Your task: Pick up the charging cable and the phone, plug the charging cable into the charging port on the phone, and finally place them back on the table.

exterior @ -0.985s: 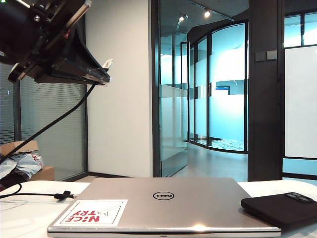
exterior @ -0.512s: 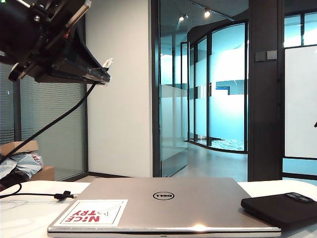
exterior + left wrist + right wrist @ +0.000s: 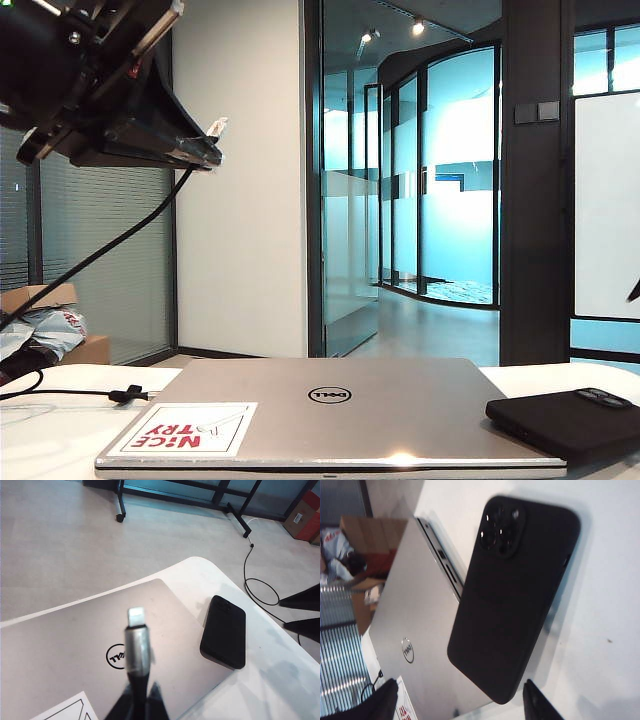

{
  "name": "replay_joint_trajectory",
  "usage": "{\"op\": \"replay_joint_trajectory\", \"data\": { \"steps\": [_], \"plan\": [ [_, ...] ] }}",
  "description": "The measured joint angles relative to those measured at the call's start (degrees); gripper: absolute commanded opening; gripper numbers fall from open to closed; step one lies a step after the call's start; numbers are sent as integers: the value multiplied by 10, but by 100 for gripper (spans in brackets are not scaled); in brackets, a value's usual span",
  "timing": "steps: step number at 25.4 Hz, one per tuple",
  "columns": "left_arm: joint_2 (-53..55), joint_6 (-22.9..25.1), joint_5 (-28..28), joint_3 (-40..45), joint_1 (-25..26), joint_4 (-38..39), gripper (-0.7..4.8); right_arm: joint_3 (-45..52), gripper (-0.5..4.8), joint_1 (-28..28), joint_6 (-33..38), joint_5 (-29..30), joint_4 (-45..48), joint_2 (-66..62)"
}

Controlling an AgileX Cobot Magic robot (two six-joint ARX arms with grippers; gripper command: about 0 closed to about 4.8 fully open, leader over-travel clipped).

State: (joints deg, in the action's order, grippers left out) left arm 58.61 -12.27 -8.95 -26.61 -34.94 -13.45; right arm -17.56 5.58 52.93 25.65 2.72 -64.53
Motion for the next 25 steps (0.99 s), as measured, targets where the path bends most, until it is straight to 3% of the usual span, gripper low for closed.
{"op": "replay_joint_trajectory", "data": {
  "steps": [9, 25],
  "plan": [
    [0, 0, 0, 0, 0, 0, -6, 0, 360, 0, 3, 15, 112, -153],
    [0, 0, 0, 0, 0, 0, -6, -3, 360, 0, 81, 64, 356, -366]
  ]
}}
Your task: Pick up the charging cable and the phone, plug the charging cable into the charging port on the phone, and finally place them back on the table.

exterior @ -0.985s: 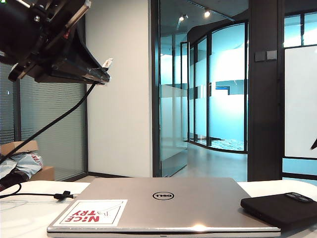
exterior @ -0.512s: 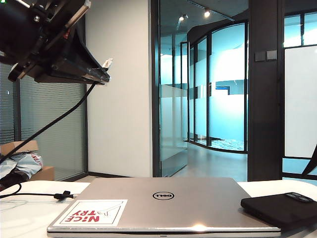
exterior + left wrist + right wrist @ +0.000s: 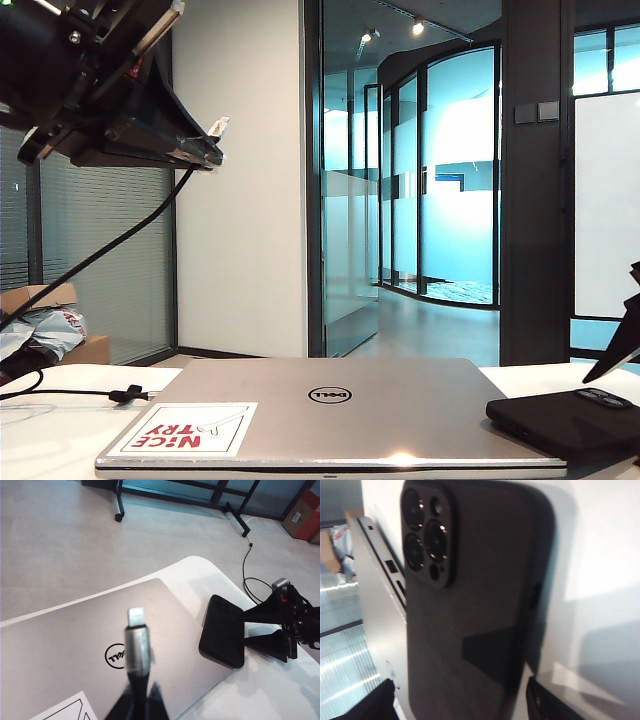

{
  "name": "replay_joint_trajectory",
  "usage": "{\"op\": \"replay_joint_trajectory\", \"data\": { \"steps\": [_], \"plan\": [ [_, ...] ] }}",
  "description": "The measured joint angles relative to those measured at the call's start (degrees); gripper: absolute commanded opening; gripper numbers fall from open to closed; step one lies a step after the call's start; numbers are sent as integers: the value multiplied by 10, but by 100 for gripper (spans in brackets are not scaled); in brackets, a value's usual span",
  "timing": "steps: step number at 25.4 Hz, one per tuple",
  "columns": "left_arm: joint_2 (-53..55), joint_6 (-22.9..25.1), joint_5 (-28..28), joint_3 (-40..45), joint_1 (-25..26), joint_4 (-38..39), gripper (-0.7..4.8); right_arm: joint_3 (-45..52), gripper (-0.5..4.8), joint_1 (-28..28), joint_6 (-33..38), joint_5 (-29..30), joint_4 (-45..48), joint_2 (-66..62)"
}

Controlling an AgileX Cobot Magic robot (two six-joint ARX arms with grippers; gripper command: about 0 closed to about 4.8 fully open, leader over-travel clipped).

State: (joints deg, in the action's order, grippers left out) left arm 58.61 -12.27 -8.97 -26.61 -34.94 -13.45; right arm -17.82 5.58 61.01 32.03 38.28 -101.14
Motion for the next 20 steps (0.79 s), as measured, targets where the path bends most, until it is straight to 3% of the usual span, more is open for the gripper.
{"op": "replay_joint_trajectory", "data": {
  "steps": [20],
  "plan": [
    [0, 0, 0, 0, 0, 0, -6, -2, 359, 0, 10, 6, 107, -64]
  ]
}}
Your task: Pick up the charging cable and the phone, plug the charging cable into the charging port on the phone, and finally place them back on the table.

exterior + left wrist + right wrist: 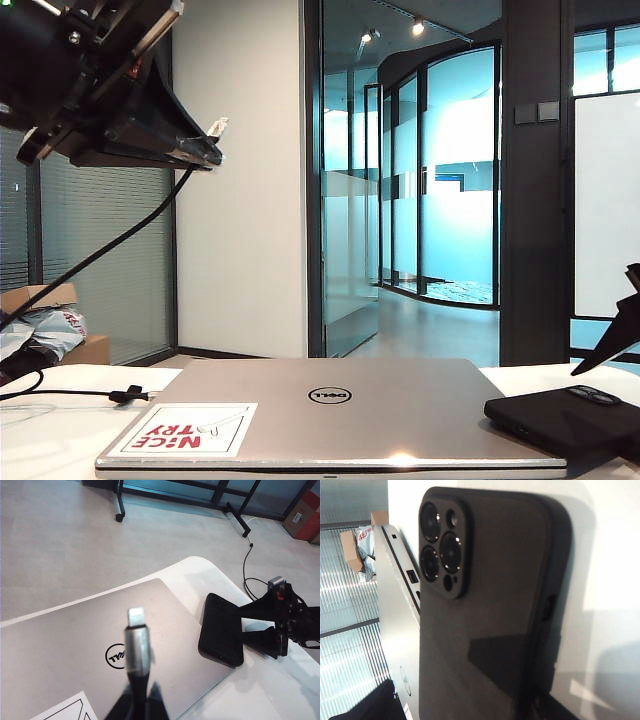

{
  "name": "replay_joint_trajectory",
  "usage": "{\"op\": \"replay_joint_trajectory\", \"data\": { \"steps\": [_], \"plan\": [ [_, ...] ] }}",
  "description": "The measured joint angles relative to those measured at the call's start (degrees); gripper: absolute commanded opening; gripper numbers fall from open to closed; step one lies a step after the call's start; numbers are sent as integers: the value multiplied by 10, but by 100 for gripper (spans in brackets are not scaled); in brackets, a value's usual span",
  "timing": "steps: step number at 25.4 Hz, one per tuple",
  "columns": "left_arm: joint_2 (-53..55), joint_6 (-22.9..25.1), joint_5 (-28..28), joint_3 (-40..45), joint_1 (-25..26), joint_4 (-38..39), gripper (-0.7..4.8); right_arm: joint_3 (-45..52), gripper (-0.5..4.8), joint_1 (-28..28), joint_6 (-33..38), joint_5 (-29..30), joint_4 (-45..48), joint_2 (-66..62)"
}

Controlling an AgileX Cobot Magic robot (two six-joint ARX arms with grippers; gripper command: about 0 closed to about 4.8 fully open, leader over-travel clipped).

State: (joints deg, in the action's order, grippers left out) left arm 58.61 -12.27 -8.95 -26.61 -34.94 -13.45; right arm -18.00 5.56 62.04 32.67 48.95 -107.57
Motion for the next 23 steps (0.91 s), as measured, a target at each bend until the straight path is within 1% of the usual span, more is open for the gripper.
{"op": "replay_joint_trajectory", "data": {
  "steps": [5, 7, 10, 12, 13, 18, 22, 23],
  "plan": [
    [0, 0, 0, 0, 0, 0, -6, 0, 359, 0, 0, 0, 3, -2],
    [0, 0, 0, 0, 0, 0, -6, 0, 348, 0, 0, 0, 3, -2],
    [0, 0, 0, 0, 0, 0, -6, 0, 283, -1, 0, -2, 3, -2],
    [0, 0, 0, 0, 0, 0, -6, -2, 219, -4, 0, -9, 1, -2],
    [0, 0, 0, 0, 0, 0, -6, -2, 198, -4, 1, -11, 1, -2],
    [0, 0, 0, 0, 0, 0, -6, -2, 193, -5, 1, -16, 0, -2],
    [0, 0, 0, 0, 0, 0, -6, -2, 55, -5, 2, -16, 0, -2],
    [0, 0, 0, 0, 0, 0, -6, 0, 39, -4, 1, -12, 6, -2]
  ]
}}
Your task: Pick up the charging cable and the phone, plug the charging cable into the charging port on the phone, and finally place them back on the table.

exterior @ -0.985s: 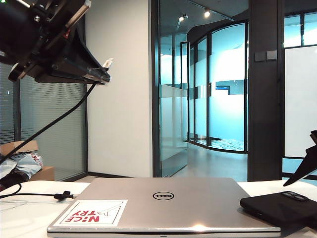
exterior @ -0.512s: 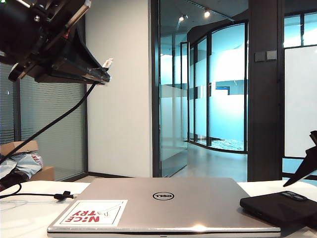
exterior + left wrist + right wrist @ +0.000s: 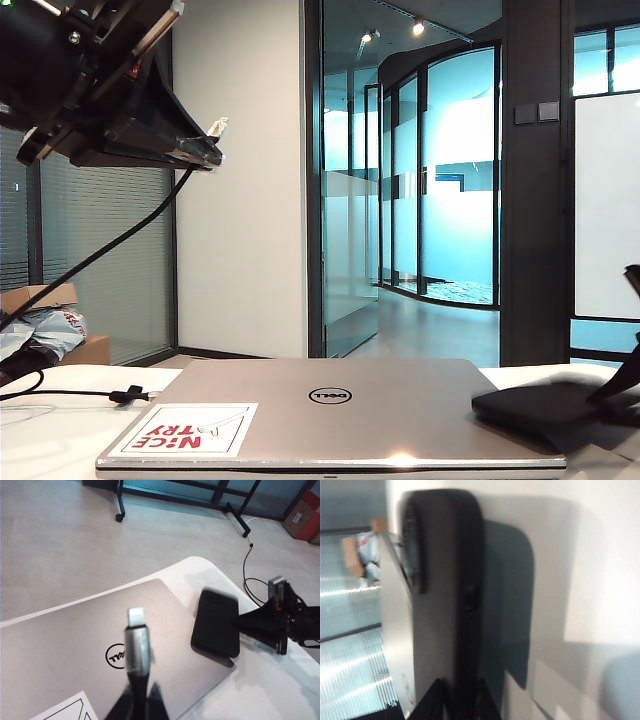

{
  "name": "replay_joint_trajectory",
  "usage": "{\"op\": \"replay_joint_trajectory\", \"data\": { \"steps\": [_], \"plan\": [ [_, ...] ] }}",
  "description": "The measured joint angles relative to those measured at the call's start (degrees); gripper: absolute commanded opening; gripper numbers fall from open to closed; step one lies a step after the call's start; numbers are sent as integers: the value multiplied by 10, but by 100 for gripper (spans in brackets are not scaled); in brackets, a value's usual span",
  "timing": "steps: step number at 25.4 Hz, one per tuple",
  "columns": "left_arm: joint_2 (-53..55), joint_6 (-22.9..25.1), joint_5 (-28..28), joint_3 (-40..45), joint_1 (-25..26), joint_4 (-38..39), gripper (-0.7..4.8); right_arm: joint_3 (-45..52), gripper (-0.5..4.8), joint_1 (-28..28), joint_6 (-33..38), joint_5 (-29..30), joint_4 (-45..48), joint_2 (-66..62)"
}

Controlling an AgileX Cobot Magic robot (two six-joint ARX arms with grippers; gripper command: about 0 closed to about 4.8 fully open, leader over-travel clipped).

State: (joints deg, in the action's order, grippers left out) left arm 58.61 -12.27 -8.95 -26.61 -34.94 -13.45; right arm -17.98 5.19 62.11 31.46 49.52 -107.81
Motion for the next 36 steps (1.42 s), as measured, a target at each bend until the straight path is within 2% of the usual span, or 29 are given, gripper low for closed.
{"op": "replay_joint_trajectory", "data": {
  "steps": [4, 16, 20, 26, 27, 33, 36],
  "plan": [
    [0, 0, 0, 0, 0, 0, -6, -2, -7, 2, 5, -5, 4, -1],
    [0, 0, 0, 0, 0, 0, -6, -2, -7, 2, -13, -14, 20, 11],
    [0, 0, 0, 0, 0, 0, -6, -1, -7, -1, -43, -17, -22, 64],
    [0, 0, 0, 0, 0, 0, -6, -2, -7, -1, -113, -52, -193, 211],
    [0, 0, 0, 0, 0, 0, -6, -9, -7, 0, -144, -68, -268, 261],
    [0, 0, 0, 0, 0, 0, -6, -90, -7, -1, -290, -134, -563, 396],
    [0, 0, 0, 0, 0, 0, -6, -138, -7, -1, -350, -152, -661, 415]
  ]
}}
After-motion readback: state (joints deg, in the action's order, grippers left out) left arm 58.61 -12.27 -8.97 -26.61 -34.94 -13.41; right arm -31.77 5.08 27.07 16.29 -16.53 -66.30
